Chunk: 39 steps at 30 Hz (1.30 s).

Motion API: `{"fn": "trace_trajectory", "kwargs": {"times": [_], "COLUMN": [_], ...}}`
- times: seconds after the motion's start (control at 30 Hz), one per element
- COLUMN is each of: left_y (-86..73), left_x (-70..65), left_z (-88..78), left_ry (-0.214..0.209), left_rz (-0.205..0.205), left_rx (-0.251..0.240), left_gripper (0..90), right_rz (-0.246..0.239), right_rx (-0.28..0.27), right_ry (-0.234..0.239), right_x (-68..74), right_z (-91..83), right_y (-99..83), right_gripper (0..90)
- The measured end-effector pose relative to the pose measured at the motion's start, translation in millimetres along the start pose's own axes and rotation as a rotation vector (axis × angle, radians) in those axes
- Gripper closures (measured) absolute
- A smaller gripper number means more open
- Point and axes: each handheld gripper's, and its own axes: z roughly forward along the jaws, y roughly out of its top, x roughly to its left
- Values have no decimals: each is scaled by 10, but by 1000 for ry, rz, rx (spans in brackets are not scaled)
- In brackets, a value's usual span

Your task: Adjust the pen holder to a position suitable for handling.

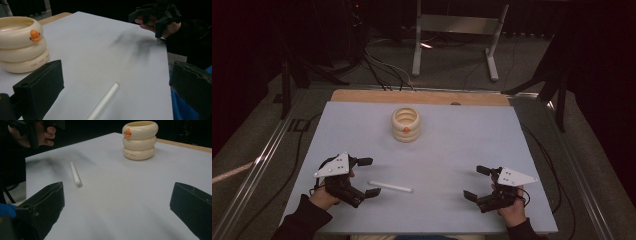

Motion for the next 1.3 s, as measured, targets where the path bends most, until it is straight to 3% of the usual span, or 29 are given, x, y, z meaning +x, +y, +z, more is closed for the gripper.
{"fn": "trace_trajectory", "kwargs": {"times": [0.27, 0.5, 0.57, 1.03, 1.3], "left_y": [112, 67, 67, 283, 425], "left_x": [107, 290, 290, 613, 733], "left_z": [74, 246, 246, 440, 537], "left_ry": [2, 30, 30, 178, 210], "left_rz": [-12, -54, -54, -162, -210], "left_rx": [9, 28, 28, 49, 69], "left_gripper": [1, 1, 1, 1, 1], "right_rz": [1, 3, 4, 9, 10], "right_rx": [0, 1, 1, 6, 6], "right_ry": [2, 4, 5, 10, 12], "right_x": [-5, -1, -4, -10, -14], "right_z": [2, 4, 5, 16, 21], "right_y": [-1, -5, -7, -12, -13], "right_gripper": [0, 0, 0, 0, 0]}}
